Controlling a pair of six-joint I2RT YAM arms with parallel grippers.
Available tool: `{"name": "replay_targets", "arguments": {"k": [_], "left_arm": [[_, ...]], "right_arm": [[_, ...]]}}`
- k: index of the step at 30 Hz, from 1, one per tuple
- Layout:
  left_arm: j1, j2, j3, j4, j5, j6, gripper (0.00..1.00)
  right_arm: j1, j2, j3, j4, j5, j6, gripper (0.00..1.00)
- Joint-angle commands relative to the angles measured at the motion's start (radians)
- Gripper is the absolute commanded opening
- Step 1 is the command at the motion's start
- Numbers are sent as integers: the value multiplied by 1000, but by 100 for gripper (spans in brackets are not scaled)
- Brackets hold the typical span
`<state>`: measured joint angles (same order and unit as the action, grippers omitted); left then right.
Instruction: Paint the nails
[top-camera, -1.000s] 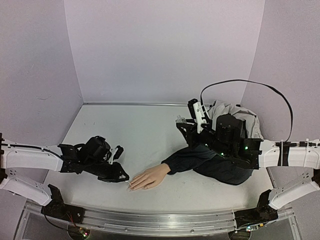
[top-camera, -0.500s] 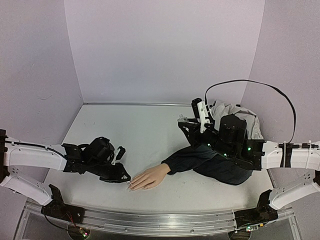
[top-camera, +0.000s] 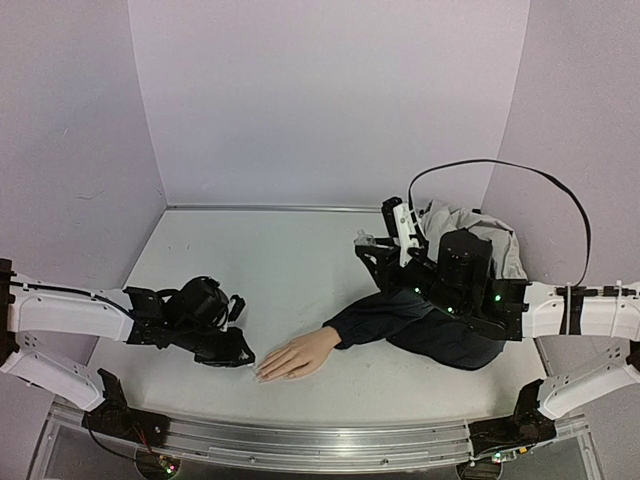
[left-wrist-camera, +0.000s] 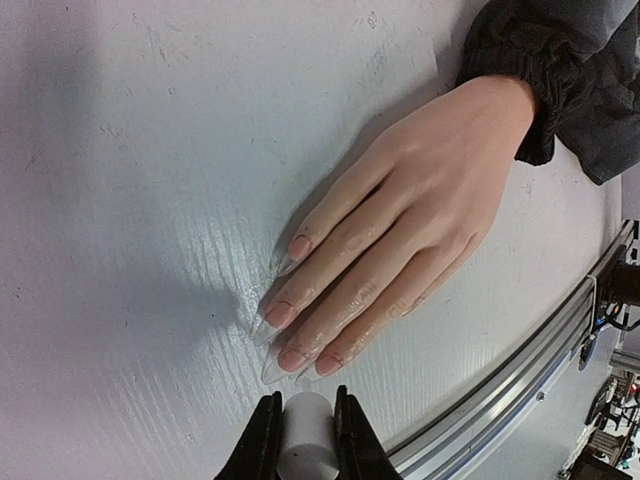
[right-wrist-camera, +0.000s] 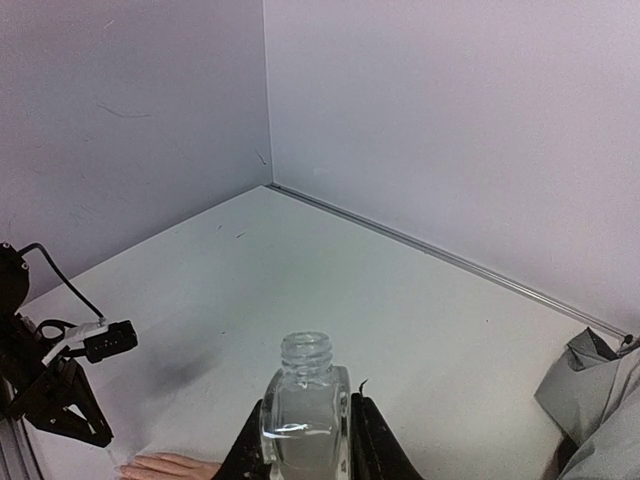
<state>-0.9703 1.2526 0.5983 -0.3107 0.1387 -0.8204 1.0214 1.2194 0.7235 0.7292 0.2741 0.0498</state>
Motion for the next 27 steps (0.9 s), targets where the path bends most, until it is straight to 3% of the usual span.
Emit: {"name": "replay_targets", "arguments": {"k": [1,27], "left_arm": [[-2,8,45,-4,-20,-3,0],[-1,69,81,-8,-5,17,0]], "right_arm": [[2,-3,27,68,-3,12,0],[2,5,30,68,-1,5,0]]}}
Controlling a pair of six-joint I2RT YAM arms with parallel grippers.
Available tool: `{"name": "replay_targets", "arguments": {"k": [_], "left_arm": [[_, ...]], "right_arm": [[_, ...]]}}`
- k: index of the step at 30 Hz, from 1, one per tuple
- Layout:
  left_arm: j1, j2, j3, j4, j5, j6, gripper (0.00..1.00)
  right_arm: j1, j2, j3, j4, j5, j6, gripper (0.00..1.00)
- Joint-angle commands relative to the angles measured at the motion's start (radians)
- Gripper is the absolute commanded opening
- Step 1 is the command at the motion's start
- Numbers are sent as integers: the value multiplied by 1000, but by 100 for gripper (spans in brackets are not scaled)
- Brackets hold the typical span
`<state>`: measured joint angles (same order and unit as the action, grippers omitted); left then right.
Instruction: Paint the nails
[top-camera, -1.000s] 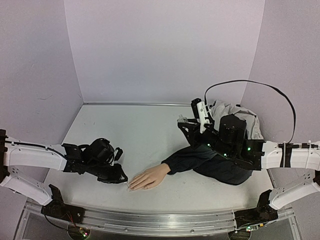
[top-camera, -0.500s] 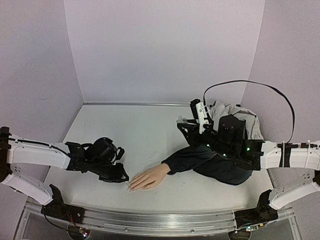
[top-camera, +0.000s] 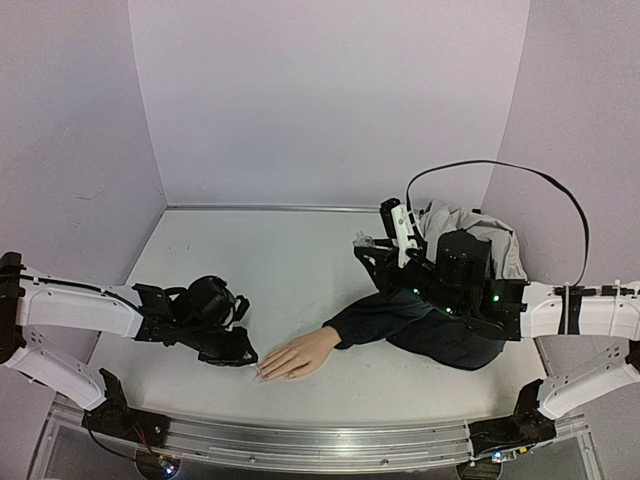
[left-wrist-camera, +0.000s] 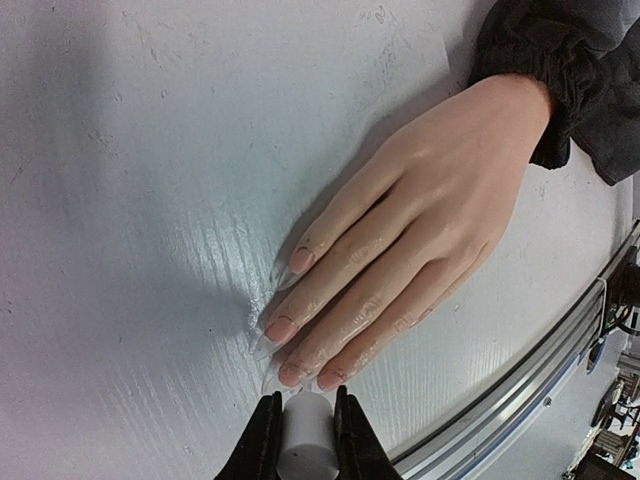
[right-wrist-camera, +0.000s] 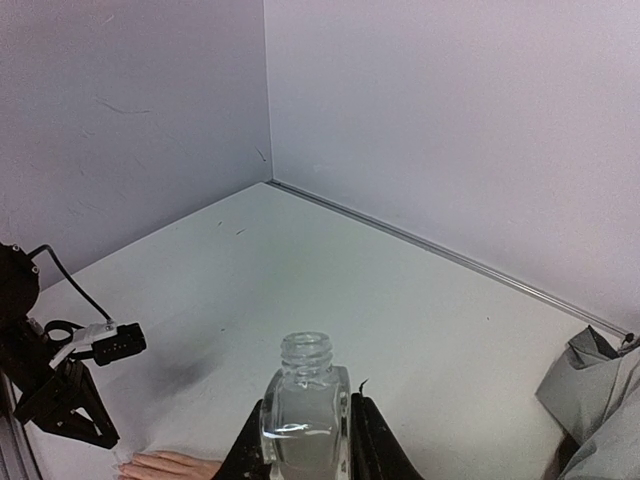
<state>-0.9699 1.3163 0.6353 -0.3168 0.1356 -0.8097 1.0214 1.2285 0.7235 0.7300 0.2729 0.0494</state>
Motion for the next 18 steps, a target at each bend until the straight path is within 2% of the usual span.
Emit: {"name": "replay_targets", "arguments": {"k": [1,18], "left_arm": [[-1,7,43,-2,-2,7,0],[-1,29,49,7,10,12,0]], "right_arm": [[2,-4,30,68,1,7,0],[2,-11,24,69,-6,12,0]]}}
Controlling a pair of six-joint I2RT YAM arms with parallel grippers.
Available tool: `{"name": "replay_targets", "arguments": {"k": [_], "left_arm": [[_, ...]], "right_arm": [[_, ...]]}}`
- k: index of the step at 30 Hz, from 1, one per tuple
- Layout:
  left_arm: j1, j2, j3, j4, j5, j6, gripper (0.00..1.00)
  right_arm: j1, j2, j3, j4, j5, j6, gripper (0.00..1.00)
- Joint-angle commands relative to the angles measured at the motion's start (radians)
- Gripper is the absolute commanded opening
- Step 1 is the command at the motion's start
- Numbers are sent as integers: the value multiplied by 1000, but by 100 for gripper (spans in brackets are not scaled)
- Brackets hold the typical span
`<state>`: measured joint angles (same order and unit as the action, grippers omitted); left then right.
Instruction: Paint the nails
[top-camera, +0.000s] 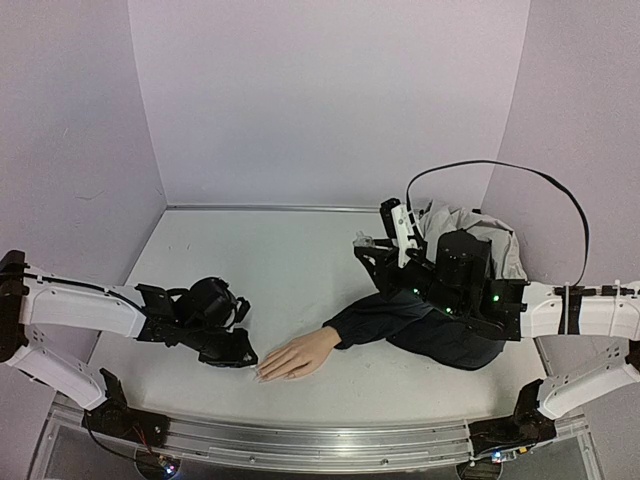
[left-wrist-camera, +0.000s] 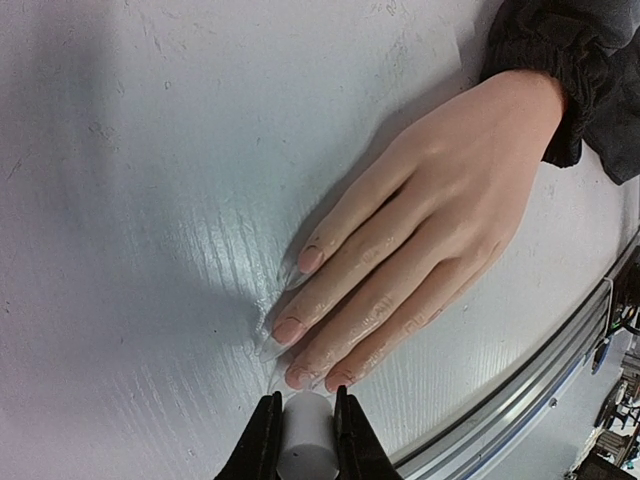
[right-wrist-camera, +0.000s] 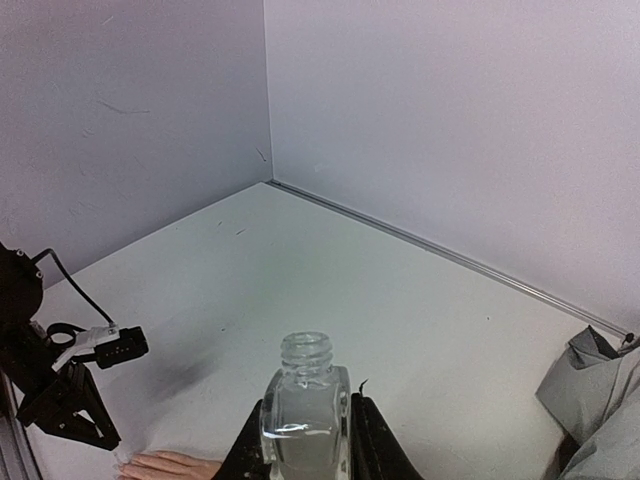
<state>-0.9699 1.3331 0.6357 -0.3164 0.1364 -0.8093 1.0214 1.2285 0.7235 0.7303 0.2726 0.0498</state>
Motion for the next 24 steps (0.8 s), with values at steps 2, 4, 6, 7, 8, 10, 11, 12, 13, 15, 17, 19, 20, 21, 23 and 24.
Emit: {"name": "replay_targets", "arguments": {"k": [2,4,6,7,8,10,11,12,13,15,17,19,20,21,23,24], "left_arm": [[-1,15,49,8,12,13,0],[-1,21,51,10,15,15,0],[-1,24,53,11,20,16,0],[-1,24,53,13,21,16,0],[-1,24,53,13,22,17,0],[-2,27,53,14,22,16,0],[-1,28,53,14,21,16,0],[-1,30,54,14,23,17,0],[-1,33,55,14,22,18,0],[-1,31,55,14,18,19,0],[-1,27,54,13,12,19,0],[-1,23,52,12,7,17,0],[-2,22,51,9,4,15,0],[1,21,51,7,2,14,0],[0,16,48,4,-3,11,0],[0,16,47,2,-4,9,0]], "right_arm": [[2,-10,24,69,-5,12,0],[1,-9,24,69,-6,12,0],[2,-10,24,69,-7,13,0],[1,-10,24,69,-6,13,0],[2,-11,24,69,-7,13,0],[1,-11,24,69,-7,13,0],[1,-11,24,68,-7,13,0],[1,-11,24,69,-7,13,0],[1,-11,24,69,-8,13,0],[2,-12,22,68,-7,13,0],[2,-12,22,68,-7,13,0],[3,-13,22,68,-7,14,0],[1,-14,22,69,-8,14,0],[1,-14,22,69,-8,13,0],[1,-14,22,69,-8,13,0],[1,-14,22,69,-7,14,0]]}}
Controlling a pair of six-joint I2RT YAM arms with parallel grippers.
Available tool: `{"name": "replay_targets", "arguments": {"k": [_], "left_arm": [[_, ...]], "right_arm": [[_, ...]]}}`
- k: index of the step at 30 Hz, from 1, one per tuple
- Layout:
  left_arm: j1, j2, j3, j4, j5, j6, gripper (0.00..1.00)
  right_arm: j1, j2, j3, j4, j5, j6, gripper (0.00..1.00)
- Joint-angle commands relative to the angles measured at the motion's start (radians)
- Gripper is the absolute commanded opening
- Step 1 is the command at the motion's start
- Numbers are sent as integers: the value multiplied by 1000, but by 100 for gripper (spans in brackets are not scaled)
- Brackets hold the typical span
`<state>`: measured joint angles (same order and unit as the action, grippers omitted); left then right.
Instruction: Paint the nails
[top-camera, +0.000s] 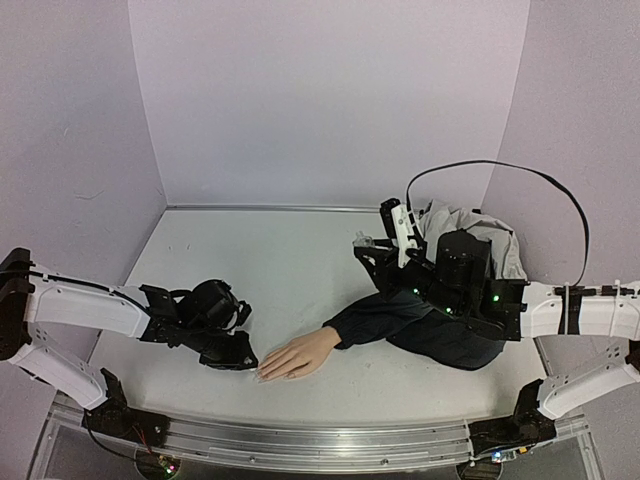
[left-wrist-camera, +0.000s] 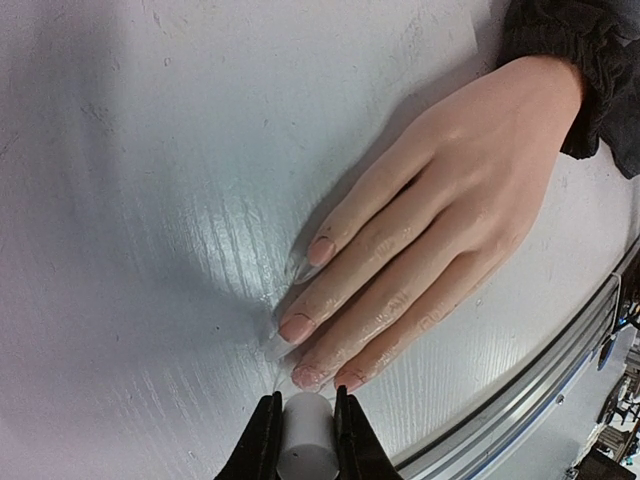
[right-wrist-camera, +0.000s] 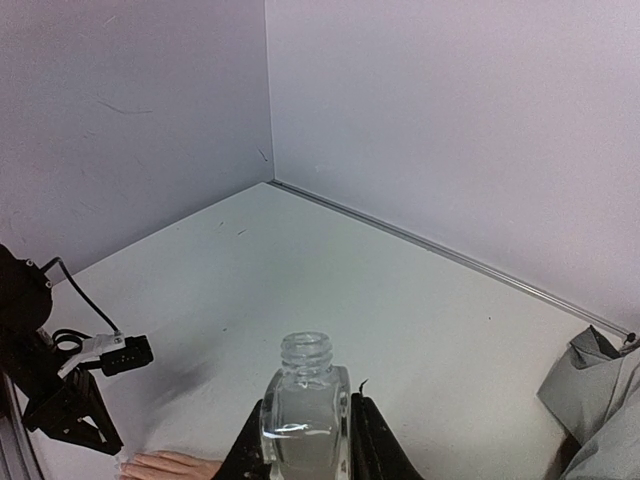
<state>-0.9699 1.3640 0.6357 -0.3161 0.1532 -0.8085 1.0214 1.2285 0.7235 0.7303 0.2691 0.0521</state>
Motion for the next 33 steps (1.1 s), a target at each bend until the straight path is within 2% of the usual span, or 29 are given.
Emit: {"name": "replay_targets", "arguments": {"k": [1,33], "left_arm": [[0,-16,47,-2,-21,7,0],[7,-30,18,-24,-15,-15,0]], "right_arm": [[2,-14,22,69,-6,12,0],[2,-7,21,81,-25,23,0]]}}
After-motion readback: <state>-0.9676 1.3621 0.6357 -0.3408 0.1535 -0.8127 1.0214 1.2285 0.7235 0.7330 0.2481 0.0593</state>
